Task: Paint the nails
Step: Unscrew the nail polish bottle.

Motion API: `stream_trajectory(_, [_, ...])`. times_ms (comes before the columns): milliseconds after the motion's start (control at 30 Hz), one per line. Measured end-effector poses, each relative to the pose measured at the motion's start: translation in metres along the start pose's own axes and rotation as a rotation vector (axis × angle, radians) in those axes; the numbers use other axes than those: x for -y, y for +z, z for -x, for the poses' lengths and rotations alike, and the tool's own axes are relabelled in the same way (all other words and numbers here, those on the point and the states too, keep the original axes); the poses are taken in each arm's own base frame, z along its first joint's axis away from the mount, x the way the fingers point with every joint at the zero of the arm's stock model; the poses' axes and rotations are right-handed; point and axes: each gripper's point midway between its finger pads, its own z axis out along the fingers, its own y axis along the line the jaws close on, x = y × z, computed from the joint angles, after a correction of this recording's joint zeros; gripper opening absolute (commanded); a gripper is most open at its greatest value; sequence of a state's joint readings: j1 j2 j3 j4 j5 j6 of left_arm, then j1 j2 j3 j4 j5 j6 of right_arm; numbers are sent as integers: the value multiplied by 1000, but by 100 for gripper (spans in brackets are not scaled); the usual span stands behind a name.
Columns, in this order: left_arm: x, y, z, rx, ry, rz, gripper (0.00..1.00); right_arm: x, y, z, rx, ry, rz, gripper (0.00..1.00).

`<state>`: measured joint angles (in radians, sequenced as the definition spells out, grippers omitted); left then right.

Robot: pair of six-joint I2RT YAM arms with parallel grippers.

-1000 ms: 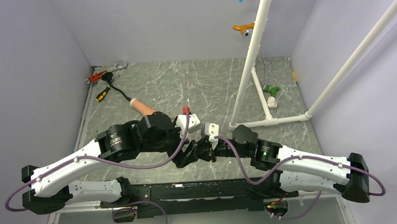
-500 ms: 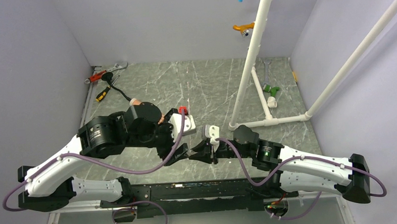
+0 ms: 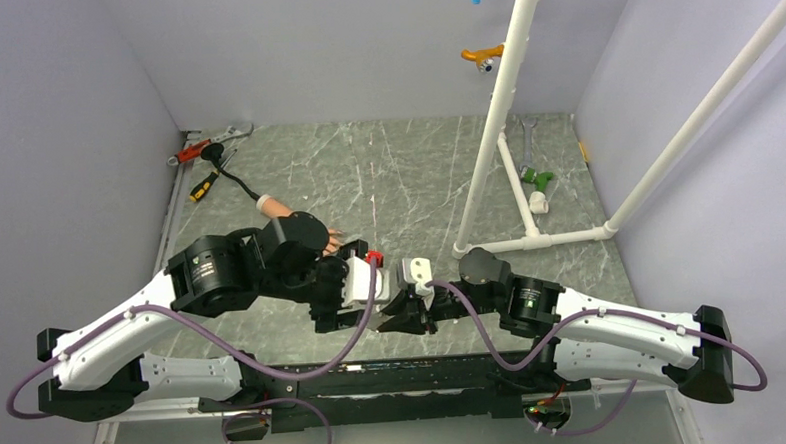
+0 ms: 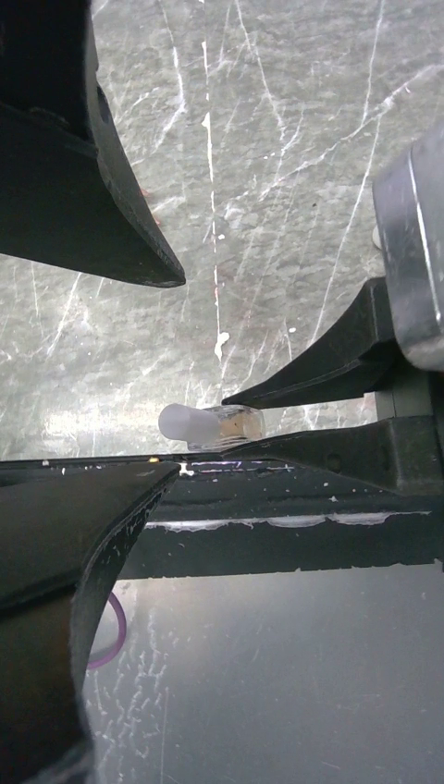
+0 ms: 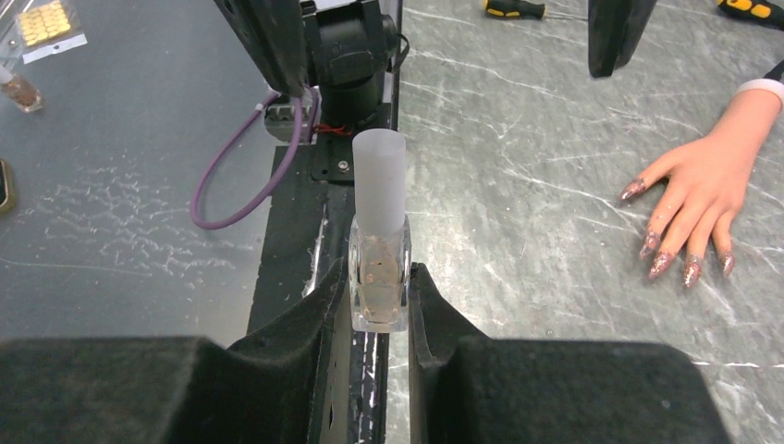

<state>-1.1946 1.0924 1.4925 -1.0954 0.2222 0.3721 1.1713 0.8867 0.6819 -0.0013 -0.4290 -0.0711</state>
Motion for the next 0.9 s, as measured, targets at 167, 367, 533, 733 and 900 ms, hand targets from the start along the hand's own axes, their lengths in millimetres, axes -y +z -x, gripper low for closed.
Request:
stream_trajectory(167, [4,13,-12,-26,17,-31,65,0,-2,3,11,-5,-5,0])
stream_trajectory(367, [7,22,-14,-25,19,-53,57,2,-3,5,18,-8,-19,0])
stream_trajectory(533, [8,27,-13,-13,20,-62,52,5,-3,6,18,-8,-34,0])
stream_trajectory(733, [8,29,-15,-12,17,-63,48,10,-3,9,32,-11,-59,0])
stream_trajectory(900, [9,29,-17,-12,14,-63,41,14,-4,13,46,-16,-76,0])
